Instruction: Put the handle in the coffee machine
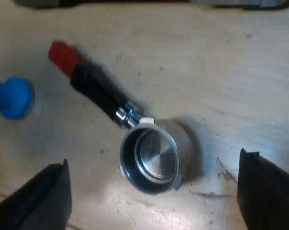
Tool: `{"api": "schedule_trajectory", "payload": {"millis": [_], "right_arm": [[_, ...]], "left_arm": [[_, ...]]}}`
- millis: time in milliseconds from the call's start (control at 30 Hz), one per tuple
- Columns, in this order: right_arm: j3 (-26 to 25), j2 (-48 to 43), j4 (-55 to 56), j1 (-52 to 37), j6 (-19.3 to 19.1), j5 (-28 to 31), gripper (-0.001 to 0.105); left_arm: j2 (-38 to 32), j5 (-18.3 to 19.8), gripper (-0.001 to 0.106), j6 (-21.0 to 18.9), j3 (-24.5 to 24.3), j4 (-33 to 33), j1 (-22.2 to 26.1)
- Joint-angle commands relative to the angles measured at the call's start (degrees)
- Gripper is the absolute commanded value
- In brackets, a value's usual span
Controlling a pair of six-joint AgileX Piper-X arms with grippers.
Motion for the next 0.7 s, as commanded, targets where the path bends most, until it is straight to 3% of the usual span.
{"api": "schedule_trajectory", "payload": {"millis": [33, 233, 333, 433, 700], "right_arm": [[-1.9, 1.8, 0.1, 0.1, 5.5, 2.9, 0.072], [-4.4, 7.9, 1.7, 0.1, 23.8, 1.2, 0.072], [-5.3, 10.6, 4.1, 0.1, 29.0, -2.5, 0.072], [-5.5, 12.7, 5.9, 0.2, 32.4, -5.3, 0.072], [-7.7, 18.5, 7.3, 1.1, 32.7, -5.5, 0.072]], "left_arm": [[-0.3, -2.2, 0.075, 0.1, -0.7, -1.9, -1.5], [-0.3, -3.6, 0.075, 0.1, -0.7, -4.8, -1.6], [-0.3, -3.6, 0.075, 0.1, -0.7, -4.9, -1.6], [-0.3, -3.6, 0.075, 0.1, -0.7, -4.9, -1.6], [-0.3, -3.6, 0.075, 0.1, -0.7, -4.9, -1.6]]}}
